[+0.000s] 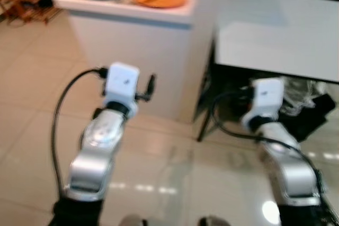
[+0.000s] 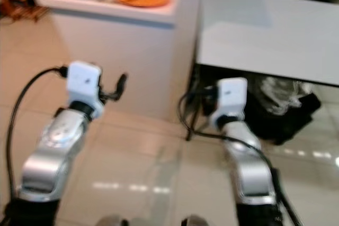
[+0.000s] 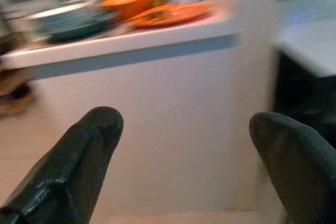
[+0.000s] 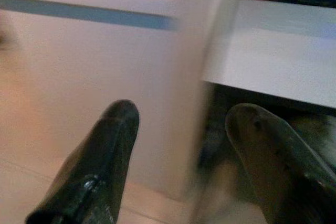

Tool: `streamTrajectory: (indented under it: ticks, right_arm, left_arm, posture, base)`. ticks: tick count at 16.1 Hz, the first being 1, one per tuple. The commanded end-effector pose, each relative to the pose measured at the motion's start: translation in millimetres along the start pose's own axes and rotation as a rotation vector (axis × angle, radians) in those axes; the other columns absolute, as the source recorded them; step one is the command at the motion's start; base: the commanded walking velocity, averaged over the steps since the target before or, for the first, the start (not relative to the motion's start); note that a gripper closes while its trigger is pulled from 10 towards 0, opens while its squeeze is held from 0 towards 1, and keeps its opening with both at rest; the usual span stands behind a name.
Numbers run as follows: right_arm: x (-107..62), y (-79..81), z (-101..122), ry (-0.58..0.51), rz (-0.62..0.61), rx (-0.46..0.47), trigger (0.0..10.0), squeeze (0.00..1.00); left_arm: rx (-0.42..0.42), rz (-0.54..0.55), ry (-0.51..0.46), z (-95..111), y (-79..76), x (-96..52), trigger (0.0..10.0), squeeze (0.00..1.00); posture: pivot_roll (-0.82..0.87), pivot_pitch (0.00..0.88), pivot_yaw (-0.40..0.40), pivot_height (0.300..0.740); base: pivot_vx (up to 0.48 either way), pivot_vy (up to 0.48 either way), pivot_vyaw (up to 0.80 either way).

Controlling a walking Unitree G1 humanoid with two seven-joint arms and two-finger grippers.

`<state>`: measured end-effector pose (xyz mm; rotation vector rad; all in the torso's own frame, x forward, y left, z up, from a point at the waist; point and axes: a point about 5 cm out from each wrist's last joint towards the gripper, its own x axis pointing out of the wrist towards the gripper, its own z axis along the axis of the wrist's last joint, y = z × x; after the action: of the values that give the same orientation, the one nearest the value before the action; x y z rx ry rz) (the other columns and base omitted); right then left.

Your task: Setting the table

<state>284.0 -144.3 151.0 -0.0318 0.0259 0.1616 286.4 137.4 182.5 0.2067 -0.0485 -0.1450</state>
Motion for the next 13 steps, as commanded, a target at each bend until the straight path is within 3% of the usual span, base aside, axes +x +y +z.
streamTrajectory:
  ticks: [1,4,10,13]
  right_arm:
    - [-1.7,-6.2,5.9,-0.021,-0.016,-0.025,10.0,0.00]
    - [-1.5,-11.1,5.4,-0.023,-0.036,-0.026,10.0,0.00]
    - [-0.1,-10.6,6.3,-0.029,-0.038,-0.030,10.0,0.00]
    - [4.3,-9.2,13.0,-0.049,-0.039,-0.023,10.0,0.00]
  left_arm:
    - [-0.009,-0.008,-0.009,2.3,-4.2,0.7,10.0,0.00]
    - [-0.008,-0.024,-0.014,4.0,-9.9,0.2,10.0,0.00]
    - [-0.025,0.004,-0.021,-0.3,-6.0,1.5,10.0,0.00]
    - [-0.066,-0.054,-0.053,6.2,-13.2,2.4,10.0,0.00]
  posture:
    - [0.01,0.095,-0.002,0.740]
    - [0.02,0.093,-0.001,0.740]
    - [0.02,0.088,0.005,0.740]
    - [0.01,0.086,0.007,0.740]
  base:
    - [0.000,0.480,0.00]
    - [0.000,0.480,0.00]
    - [0.000,0.480,0.00]
    - [0.000,0.000,0.00]
